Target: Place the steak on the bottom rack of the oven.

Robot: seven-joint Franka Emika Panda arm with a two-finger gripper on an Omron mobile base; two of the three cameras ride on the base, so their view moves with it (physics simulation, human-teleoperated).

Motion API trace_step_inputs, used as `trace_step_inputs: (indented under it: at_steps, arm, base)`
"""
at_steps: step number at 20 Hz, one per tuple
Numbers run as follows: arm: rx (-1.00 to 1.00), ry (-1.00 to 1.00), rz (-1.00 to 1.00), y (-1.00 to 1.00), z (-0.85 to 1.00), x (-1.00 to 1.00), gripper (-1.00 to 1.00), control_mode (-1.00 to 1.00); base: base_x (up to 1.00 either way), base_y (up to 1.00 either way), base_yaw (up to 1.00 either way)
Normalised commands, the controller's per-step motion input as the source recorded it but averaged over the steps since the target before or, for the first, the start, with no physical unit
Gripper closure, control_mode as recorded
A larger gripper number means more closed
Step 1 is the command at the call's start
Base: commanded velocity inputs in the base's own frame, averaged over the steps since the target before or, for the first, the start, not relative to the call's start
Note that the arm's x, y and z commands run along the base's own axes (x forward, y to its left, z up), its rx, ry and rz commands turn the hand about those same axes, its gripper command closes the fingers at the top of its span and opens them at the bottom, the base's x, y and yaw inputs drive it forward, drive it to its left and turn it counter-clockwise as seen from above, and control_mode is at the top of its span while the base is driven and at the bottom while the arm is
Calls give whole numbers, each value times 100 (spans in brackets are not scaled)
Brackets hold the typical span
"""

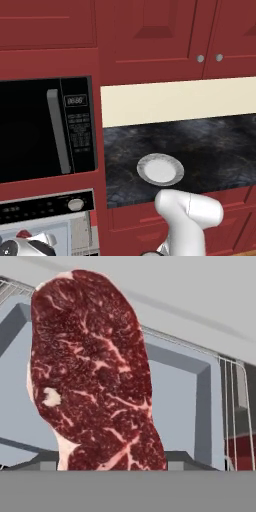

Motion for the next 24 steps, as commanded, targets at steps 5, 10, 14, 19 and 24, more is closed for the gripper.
trace_step_inputs:
  at_steps: [5, 10, 14, 19, 24]
  arm:
    - [0, 0, -9, 0, -36, 0, 100, -100]
    - [0, -2, -9, 0, -11, 6, 100, -100]
    - [0, 0, -11, -1, -14, 14, 100, -100]
    - [2, 0, -9, -4, -4, 8, 100, -100]
    - [0, 0, -8, -7, -6, 5, 100, -100]
  base:
    - [0, 0, 0]
    - [0, 0, 0]
    - [0, 0, 0]
    - [0, 0, 0]
    - [0, 0, 0]
